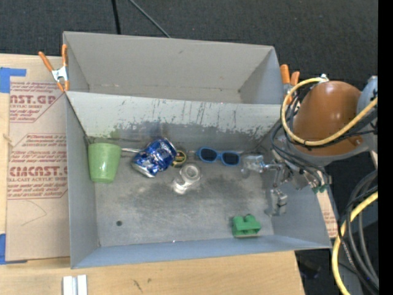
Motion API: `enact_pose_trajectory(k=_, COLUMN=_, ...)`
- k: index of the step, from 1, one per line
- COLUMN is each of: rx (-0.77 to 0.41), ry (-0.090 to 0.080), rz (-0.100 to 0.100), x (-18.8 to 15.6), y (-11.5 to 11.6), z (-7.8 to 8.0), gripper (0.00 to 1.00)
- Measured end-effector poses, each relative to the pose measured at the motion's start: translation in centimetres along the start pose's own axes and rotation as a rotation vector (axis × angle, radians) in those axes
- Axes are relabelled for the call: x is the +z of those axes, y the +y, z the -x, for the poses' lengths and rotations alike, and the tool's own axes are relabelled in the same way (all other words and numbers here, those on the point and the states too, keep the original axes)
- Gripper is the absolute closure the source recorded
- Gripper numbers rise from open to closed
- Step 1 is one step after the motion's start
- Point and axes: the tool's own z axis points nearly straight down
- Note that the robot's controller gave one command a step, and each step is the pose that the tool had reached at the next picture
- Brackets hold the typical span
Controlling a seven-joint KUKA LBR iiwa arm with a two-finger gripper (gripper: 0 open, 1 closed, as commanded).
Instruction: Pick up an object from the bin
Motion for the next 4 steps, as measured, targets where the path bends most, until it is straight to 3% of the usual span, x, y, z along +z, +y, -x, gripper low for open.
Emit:
enact_pose_trajectory(k=1, rx=-0.294, ry=0.000, rz=0.003, x=6.9, y=2.0, z=-3.1, gripper=0.00)
enact_pose_trajectory(k=2, rx=-0.559, ry=-0.002, rz=0.002, x=7.0, y=3.5, z=-3.1, gripper=0.00)
enact_pose_trajectory(k=3, rx=-0.556, ry=-0.005, rz=0.001, x=7.0, y=3.4, z=-3.1, gripper=1.00)
enact_pose_trajectory(k=4, rx=-0.558, ry=-0.008, rz=0.000, x=6.9, y=3.4, z=-3.0, gripper=0.00)
